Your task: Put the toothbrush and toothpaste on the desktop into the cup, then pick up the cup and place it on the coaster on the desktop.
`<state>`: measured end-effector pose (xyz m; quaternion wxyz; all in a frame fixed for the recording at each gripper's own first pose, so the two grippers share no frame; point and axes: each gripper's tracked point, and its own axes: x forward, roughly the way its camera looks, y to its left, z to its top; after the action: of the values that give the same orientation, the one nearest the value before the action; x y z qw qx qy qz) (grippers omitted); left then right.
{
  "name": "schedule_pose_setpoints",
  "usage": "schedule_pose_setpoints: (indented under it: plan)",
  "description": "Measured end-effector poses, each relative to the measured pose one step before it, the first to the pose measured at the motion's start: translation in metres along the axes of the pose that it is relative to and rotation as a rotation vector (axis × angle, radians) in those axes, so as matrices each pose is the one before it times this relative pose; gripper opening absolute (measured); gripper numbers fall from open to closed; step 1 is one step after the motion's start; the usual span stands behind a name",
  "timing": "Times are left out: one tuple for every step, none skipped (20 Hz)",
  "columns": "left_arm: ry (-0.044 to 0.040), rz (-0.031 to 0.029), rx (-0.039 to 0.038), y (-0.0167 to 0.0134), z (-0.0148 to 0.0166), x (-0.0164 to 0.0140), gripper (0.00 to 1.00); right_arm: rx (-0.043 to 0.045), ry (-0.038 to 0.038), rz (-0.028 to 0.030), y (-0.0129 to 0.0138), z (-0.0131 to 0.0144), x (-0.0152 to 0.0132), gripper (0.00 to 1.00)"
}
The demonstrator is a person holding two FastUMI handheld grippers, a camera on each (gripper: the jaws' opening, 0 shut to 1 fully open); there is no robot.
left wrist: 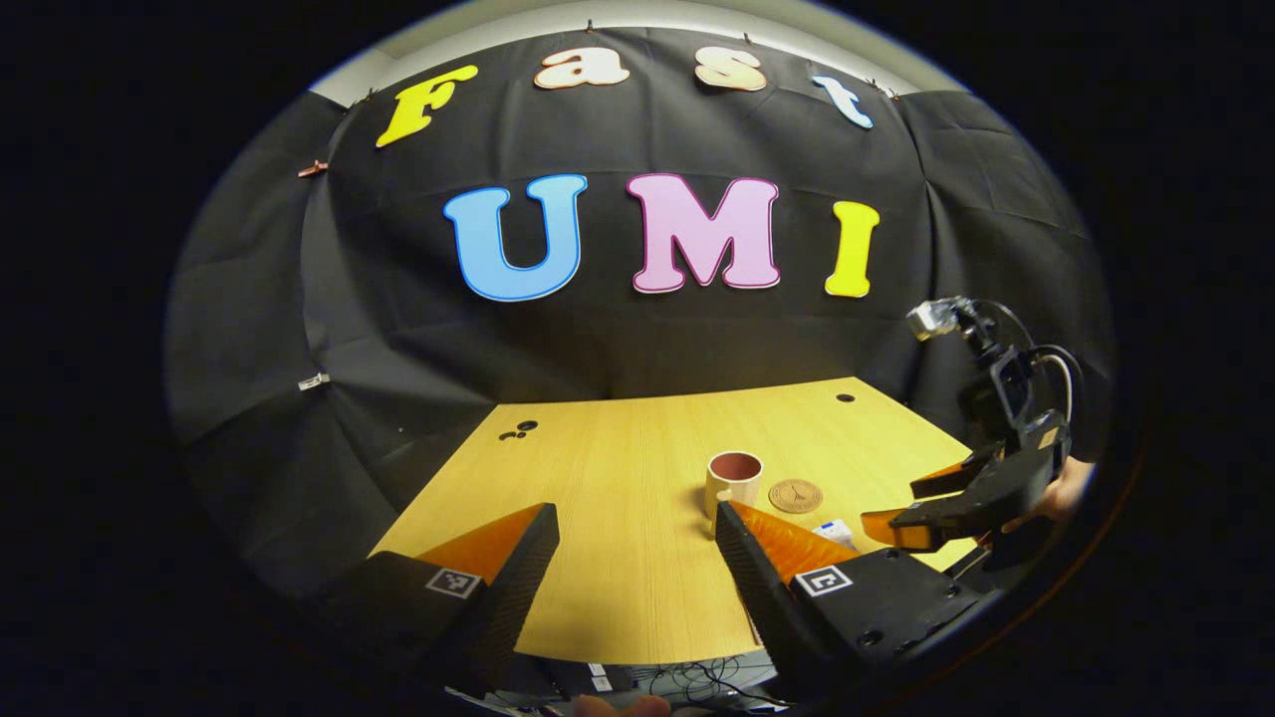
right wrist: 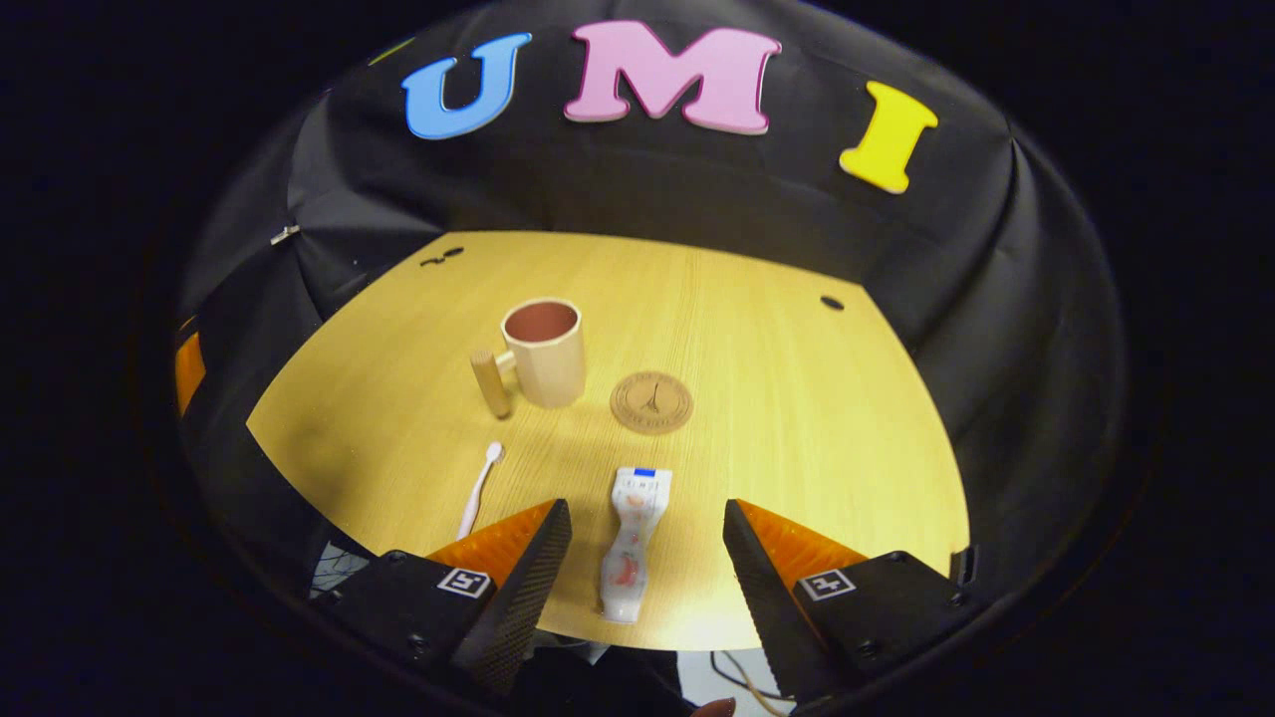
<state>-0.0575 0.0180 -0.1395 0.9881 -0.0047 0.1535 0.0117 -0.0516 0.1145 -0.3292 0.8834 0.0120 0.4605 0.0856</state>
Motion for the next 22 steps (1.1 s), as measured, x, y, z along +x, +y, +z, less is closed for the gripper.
schedule_pose_setpoints:
  plan:
    - [0.00217, 0.00566, 0.00135, 0.00183, -0.00159, -0.00193, 0.98, 0.02417, 0.04545, 0.00597, 0.00247, -0.00789, 0.01176, 0.95]
    - [0.00044, 0.00704, -0.00014, 0.00236, -0.00289, -0.00214, 0.98, 0.01404, 0.03031, -0.00009, 0.00037, -0.00547, 0.00862, 0.94]
    - [0.00136, 0.00673, -0.00242, 0.00253, -0.00171, -0.00174, 0.98, 0.00582, 0.03451, -0.00807, -0.00032, -0.00627, 0.01035, 0.94]
    - [0.00052, 0.00756, -0.00524, 0.00256, -0.00285, -0.00161, 0.99, 0.00594, 0.03201, -0.00629, -0.00206, -0.00387, 0.01018, 0.94]
    - [0.00225, 0.00865, -0.00731, 0.00272, -0.00111, -0.00174, 0.98, -0.00005, 0.02324, -0.00364, -0.00016, -0.00300, 0.00732, 0.93]
    - [0.00372, 0.00904, -0.00821, 0.00247, -0.00382, -0.00182, 0.98, -0.00529, 0.02722, -0.00629, -0.00028, -0.00432, 0.00780, 0.93]
    - [0.00563, 0.01011, -0.00729, 0.00290, -0.00216, -0.00162, 0.98, -0.00455, 0.02540, -0.00084, 0.00092, -0.00338, 0.00666, 0.92]
    - [0.00337, 0.01068, -0.00734, 0.00213, -0.00363, -0.00258, 0.98, -0.00588, 0.01874, -0.00242, 0.00163, -0.00237, 0.00685, 0.92]
    - [0.00475, 0.00813, -0.00683, 0.00229, -0.00168, -0.00248, 0.98, -0.00868, 0.02030, -0.00474, 0.00007, -0.00174, 0.00530, 0.92]
    - [0.00413, 0.00882, -0.00582, 0.00190, -0.00352, -0.00240, 0.98, -0.01053, 0.01841, -0.00729, -0.00067, -0.00117, 0.00508, 0.91]
    - [0.00343, 0.00873, -0.00443, 0.00183, -0.00169, -0.00232, 0.98, -0.01148, 0.01910, -0.00733, -0.00069, -0.00174, 0.00446, 0.90]
    - [0.00337, 0.00757, -0.00311, 0.00170, -0.00213, -0.00111, 0.98, -0.00639, 0.01762, -0.00580, -0.00078, -0.00190, 0.00416, 0.88]
    - [0.00256, 0.00825, -0.00190, 0.00149, -0.00067, -0.00164, 0.98, 0.00019, 0.02770, 0.00815, 0.00166, -0.00269, 0.00301, 0.84]
    - [0.00234, 0.00676, -0.00119, 0.00120, -0.00354, -0.00117, 0.98, 0.01538, 0.00159, 0.01193, 0.00318, 0.00229, 0.00164, 0.82]
    - [0.00035, 0.00612, -0.00136, 0.00038, 0.00008, -0.00148, 0.98, 0.00837, 0.01279, 0.00584, 0.00009, 0.00120, 0.00197, 0.78]
    - [0.00261, 0.00478, -0.00201, -0.00028, -0.00240, -0.00076, 0.98, 0.01165, 0.01601, 0.01022, 0.00044, 0.00004, -0.00127, 0.77]
    - [0.00439, 0.00241, -0.00361, -0.00016, -0.00054, 0.00035, 0.98, 0.01744, 0.01781, 0.01758, 0.00142, -0.00140, 0.00058, 0.76]
    - [0.00521, 0.00189, -0.00383, -0.00110, -0.00273, 0.00033, 0.98, 0.01384, 0.01852, 0.01327, 0.00110, -0.00245, 0.00167, 0.75]
    - [0.00795, -0.00033, -0.00304, -0.00256, -0.00083, 0.00109, 0.98, -0.00564, -0.00899, 0.00060, -0.00477, 0.00272, 0.00080, 0.67]
    - [0.00829, -0.00152, -0.00129, -0.00413, -0.00432, 0.00141, 0.98, 0.00240, -0.00165, 0.00697, -0.00231, -0.00080, -0.00396, 0.61]
    - [0.00911, -0.00374, 0.00091, -0.00443, -0.00039, 0.00200, 0.98, -0.00251, -0.00421, -0.00206, -0.00301, -0.00024, 0.00393, 0.41]
    - [0.00883, -0.00322, 0.00289, -0.00457, -0.00085, 0.00251, 0.98, -0.01238, -0.01201, 0.00532, -0.00102, 0.00006, -0.00334, 0.37]
